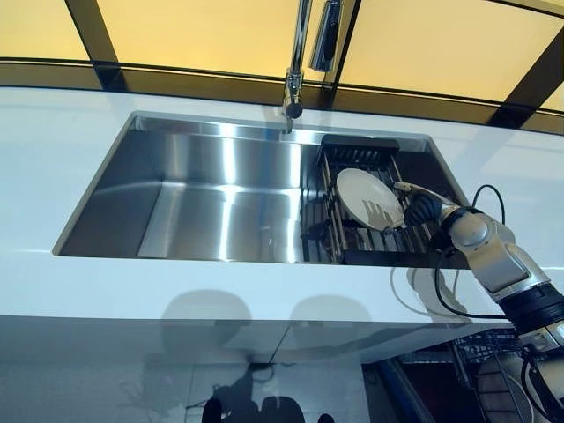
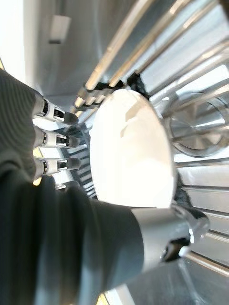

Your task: Take plates into dishwasher

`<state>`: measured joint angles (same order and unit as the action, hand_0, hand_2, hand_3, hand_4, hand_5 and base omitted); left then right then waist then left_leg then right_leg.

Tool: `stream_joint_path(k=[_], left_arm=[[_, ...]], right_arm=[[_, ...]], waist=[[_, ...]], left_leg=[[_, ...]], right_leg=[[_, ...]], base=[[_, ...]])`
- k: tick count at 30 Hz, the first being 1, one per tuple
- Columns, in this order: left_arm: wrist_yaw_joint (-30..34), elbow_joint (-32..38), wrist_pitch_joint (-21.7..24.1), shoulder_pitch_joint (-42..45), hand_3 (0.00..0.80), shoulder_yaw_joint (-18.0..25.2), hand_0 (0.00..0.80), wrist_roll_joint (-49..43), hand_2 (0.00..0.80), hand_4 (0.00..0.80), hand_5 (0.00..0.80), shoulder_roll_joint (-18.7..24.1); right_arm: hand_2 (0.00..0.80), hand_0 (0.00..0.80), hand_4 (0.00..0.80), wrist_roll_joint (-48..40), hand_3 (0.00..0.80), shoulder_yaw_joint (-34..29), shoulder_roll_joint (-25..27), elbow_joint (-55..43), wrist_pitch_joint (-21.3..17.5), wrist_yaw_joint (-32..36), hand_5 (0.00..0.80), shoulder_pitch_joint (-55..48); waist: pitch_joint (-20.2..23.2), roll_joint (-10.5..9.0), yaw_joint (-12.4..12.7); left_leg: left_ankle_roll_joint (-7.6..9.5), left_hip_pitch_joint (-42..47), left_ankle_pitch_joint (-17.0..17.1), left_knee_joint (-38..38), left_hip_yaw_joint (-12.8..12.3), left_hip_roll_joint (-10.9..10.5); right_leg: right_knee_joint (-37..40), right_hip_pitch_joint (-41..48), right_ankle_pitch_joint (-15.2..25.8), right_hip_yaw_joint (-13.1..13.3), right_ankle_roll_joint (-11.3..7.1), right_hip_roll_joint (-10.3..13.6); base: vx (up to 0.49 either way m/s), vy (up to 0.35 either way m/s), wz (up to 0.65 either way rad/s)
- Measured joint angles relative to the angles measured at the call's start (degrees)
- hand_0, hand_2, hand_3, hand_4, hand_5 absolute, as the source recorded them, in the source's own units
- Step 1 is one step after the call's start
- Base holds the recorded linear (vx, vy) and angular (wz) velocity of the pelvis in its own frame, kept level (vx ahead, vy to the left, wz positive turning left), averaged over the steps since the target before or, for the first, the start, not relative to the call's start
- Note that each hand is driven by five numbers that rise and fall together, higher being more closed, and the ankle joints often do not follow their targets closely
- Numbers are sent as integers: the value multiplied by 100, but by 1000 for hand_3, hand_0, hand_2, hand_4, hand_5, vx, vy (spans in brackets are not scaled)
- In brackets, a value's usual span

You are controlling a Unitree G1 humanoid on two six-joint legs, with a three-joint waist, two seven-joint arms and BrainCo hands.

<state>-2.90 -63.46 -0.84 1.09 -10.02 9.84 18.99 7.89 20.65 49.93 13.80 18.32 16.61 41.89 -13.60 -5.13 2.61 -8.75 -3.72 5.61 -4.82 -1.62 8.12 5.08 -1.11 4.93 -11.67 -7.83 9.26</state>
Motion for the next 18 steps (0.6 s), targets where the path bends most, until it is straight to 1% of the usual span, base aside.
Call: stream_joint_path(k=[6,11,18], left_arm=[[-1,-1,3,-5,0,0,0,0,0,0,0,-2],[-2,21,-1,-26,0,-1,0,29,0,0,0,-5],[-3,78,-3,-55,0,-3,0,44,0,0,0,-28]], right_arm=[[0,0,0,39,0,54,-188,0,1,23,0,0],[0,0,0,75,0,75,-293,4,3,20,0,0],[0,0,0,483,0,287,-563,248,68,-64,0,14]], waist=[[-9,13,-5],[-48,63,10],[-87,121,61]], left_leg=[[0,-2,0,0,1,0],[0,-10,0,0,3,0],[-1,-48,1,2,14,0]], right_leg=[[1,-4,0,-1,0,0],[2,-7,0,-5,0,0],[1,-37,0,-16,0,1]], base=[[0,0,0],[0,0,0],[0,0,0]])
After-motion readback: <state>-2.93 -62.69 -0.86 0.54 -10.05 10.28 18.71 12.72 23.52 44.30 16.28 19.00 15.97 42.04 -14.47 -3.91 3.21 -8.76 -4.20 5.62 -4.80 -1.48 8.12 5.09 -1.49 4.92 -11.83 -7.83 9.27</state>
